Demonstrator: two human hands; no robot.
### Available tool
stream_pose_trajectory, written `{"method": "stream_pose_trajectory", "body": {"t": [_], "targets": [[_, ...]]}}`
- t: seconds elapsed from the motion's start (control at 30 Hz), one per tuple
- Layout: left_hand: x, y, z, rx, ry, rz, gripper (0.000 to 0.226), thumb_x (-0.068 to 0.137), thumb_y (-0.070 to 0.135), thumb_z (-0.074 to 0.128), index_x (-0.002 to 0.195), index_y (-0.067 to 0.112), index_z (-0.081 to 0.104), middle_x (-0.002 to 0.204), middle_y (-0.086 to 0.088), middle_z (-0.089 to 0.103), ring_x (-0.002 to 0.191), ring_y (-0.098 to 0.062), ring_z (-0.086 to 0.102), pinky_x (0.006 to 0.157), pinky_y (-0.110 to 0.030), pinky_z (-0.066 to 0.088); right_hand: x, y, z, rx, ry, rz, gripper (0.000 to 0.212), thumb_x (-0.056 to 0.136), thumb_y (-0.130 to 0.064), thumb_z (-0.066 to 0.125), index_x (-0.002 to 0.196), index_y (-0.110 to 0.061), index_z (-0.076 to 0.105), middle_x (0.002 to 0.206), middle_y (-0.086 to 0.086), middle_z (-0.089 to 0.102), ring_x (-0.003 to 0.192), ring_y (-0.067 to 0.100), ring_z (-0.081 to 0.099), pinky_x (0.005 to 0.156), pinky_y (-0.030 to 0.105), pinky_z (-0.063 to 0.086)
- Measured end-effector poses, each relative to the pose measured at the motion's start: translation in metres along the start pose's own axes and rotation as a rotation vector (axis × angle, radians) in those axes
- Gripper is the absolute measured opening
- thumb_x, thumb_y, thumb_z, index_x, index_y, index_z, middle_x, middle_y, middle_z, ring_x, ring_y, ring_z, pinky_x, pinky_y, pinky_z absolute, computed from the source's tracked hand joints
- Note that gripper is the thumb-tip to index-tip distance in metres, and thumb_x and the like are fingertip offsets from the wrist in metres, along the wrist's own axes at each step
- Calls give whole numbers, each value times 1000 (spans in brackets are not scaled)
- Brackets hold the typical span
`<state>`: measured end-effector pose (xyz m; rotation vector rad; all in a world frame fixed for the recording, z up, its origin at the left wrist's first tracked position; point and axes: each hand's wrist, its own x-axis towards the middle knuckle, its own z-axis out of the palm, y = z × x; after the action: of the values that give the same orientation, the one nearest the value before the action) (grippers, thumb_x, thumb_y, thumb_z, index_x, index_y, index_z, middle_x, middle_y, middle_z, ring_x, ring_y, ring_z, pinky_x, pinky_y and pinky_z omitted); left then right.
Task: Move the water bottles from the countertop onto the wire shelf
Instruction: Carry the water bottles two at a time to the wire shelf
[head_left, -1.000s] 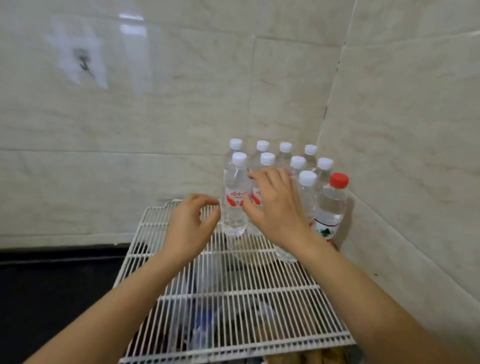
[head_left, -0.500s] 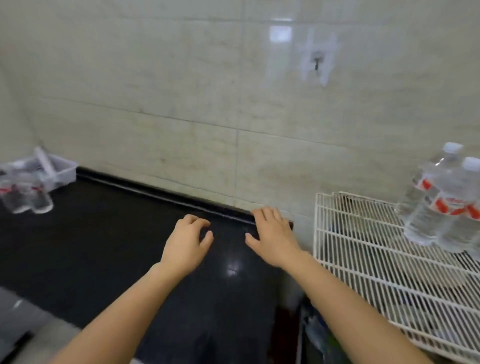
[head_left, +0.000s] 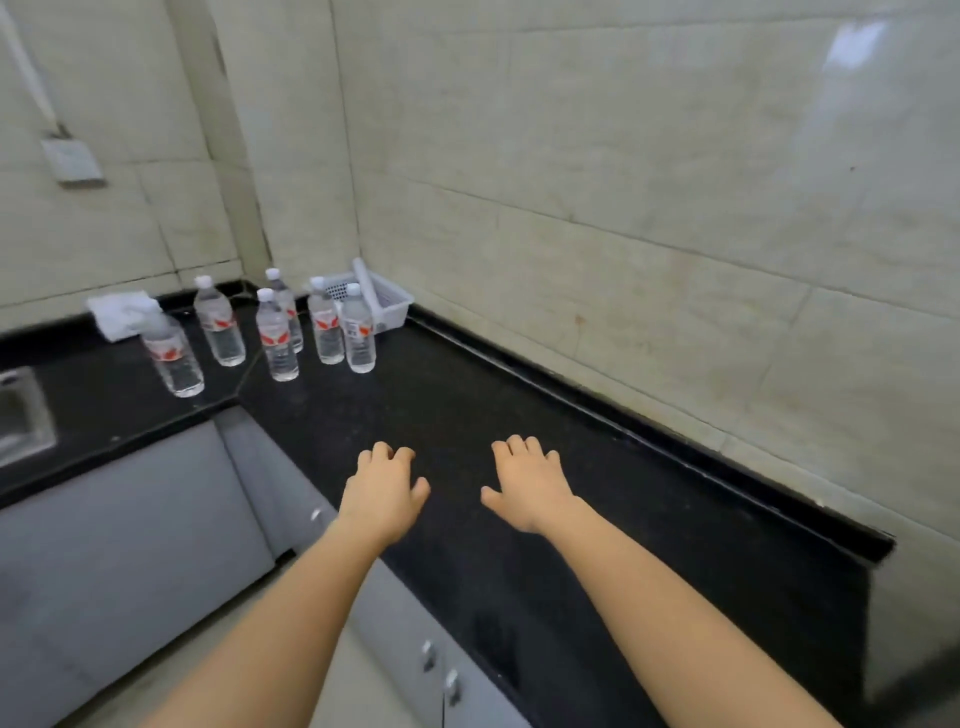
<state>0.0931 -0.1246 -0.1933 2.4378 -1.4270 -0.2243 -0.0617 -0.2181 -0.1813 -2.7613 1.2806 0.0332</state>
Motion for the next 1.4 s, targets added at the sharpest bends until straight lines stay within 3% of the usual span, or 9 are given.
{"method": "stream_pose_trajectory", "body": {"t": [0.23,0.7,1.07,1.27,1.4], "targets": [[78,-81,-11,20,9,-96,49,93,36,44,138,16,41,135,-9,41,126,-28,36,97,-42,45,106,-76,18,-1,-24,-116,55,94,-40,50,138,-10,37,136,11,43,126,31,37,102,49,33],[279,-202,-35,79,-22,-142,50,93,37,44,139,17,38,138,-9,39,127,-28,36,97,-42,45,343,-147,27,37,-62,-106,55,91,-39,52,136,-10,39,136,10,44,126,30,39,102,47,35],[419,-247,-43,-3,-33,3,47,92,31,48,136,15,40,135,-10,40,125,-28,38,100,-42,42,481,-178,29,75,14,26,58,90,-41,55,136,-11,36,134,9,46,123,28,43,98,43,38],[504,-262,-56,-60,124,112,56,88,21,53,140,13,33,144,-16,32,129,-32,35,99,-44,43,547,-182,17,120,175,120,64,90,-38,54,142,-11,28,128,8,50,115,26,49,92,40,42],[552,-263,-63,-30,144,112,55,90,25,52,139,10,33,146,-19,29,126,-36,36,95,-45,40,580,-182,13,108,190,120,69,92,-42,51,149,-16,20,127,8,49,114,27,48,91,41,41]]}}
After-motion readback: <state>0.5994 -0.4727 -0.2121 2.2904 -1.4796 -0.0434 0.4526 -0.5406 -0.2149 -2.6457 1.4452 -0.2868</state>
